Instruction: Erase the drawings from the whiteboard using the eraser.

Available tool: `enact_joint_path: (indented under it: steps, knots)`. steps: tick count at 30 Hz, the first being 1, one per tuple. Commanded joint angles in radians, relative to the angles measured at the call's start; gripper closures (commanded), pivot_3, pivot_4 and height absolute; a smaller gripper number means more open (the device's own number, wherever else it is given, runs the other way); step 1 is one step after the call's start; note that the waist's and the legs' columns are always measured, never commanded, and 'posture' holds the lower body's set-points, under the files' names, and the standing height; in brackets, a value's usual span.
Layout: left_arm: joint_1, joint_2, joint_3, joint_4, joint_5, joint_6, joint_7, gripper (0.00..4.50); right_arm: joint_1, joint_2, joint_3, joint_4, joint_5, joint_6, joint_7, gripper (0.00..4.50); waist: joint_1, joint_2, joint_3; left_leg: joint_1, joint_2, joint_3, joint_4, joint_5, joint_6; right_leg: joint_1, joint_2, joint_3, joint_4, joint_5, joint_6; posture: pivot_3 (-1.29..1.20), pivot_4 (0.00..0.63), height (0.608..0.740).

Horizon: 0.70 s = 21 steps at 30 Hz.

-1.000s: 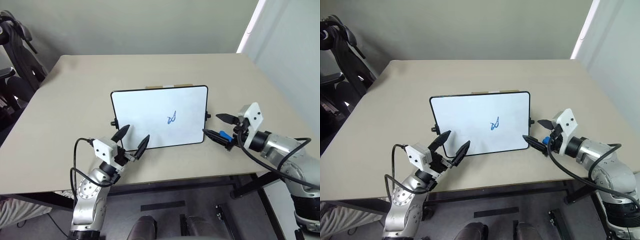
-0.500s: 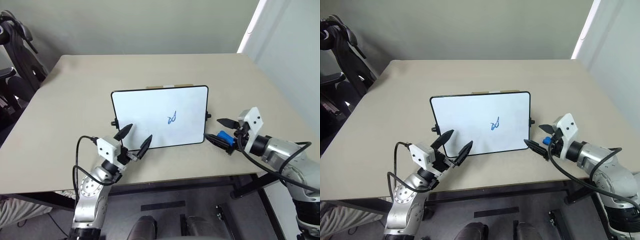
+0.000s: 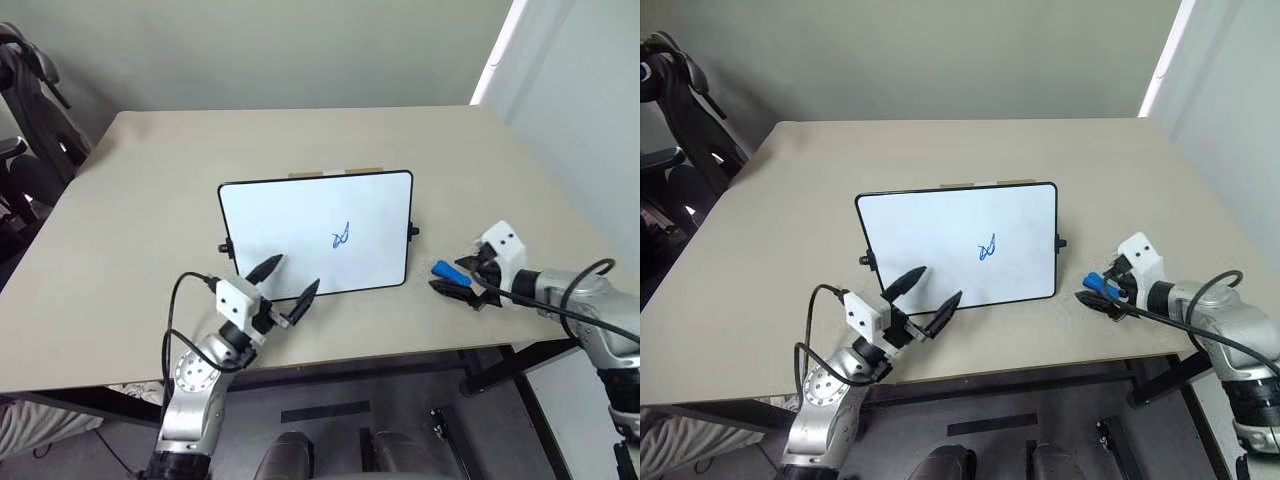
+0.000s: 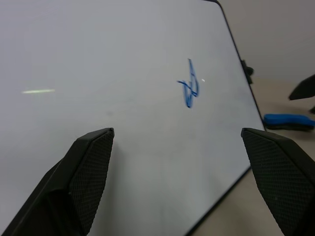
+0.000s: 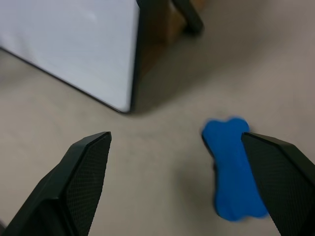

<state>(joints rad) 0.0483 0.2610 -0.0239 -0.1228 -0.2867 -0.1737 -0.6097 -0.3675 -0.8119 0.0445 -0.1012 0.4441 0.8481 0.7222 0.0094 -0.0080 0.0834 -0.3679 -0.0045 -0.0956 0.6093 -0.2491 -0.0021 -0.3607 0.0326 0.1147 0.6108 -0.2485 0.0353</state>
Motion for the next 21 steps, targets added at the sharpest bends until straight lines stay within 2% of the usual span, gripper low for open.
enact_joint_path:
  steps: [1,7,12,15,17,21]
  knots:
    - [0.020,-0.018,-0.035,-0.065,0.013,-0.018,0.007,0.00,-0.070,-0.013,0.015,0.100,-0.041,-0.047,0.062,0.03,0.000,0.000,0.000,0.000,0.000,0.000,0.000,0.000,0.000,0.000,0.000,0.000,0.000,0.000,0.000,0.00,0.150,0.740]
    - [0.043,-0.022,-0.041,-0.093,-0.002,-0.008,0.014,0.00,-0.170,-0.005,0.062,0.279,-0.090,-0.090,0.161,0.03,0.001,0.001,0.000,0.000,0.000,0.000,0.000,0.000,0.001,0.000,0.000,0.000,0.001,0.003,-0.005,0.00,0.150,0.740]
    - [0.069,-0.027,-0.049,-0.123,0.002,-0.009,0.021,0.00,-0.194,-0.008,0.091,0.328,-0.123,-0.106,0.223,0.03,0.002,0.001,0.000,0.000,0.000,0.000,0.000,0.000,0.001,0.000,0.000,0.000,0.000,0.005,-0.011,0.00,0.150,0.740]
    - [0.080,-0.031,-0.047,-0.135,-0.001,-0.007,0.028,0.00,-0.204,-0.003,0.098,0.339,-0.140,-0.108,0.242,0.65,0.002,0.002,0.000,0.000,0.000,0.000,0.000,0.000,0.000,0.000,0.000,0.000,0.000,0.005,-0.012,0.00,0.150,0.740]
    - [0.086,-0.029,-0.043,-0.144,-0.005,-0.005,0.030,0.00,-0.214,0.006,0.103,0.353,-0.154,-0.113,0.248,1.25,0.002,0.002,0.001,0.000,0.000,0.000,0.000,0.000,0.000,0.000,0.000,0.000,0.000,0.004,-0.012,0.00,0.150,0.740]
    - [0.097,-0.025,-0.039,-0.157,-0.010,-0.003,0.031,0.00,-0.244,0.022,0.123,0.401,-0.187,-0.103,0.255,1.25,0.001,0.002,0.001,0.001,0.000,0.000,0.000,0.000,0.001,0.000,0.000,0.000,0.001,0.005,-0.014,0.00,0.150,0.740]
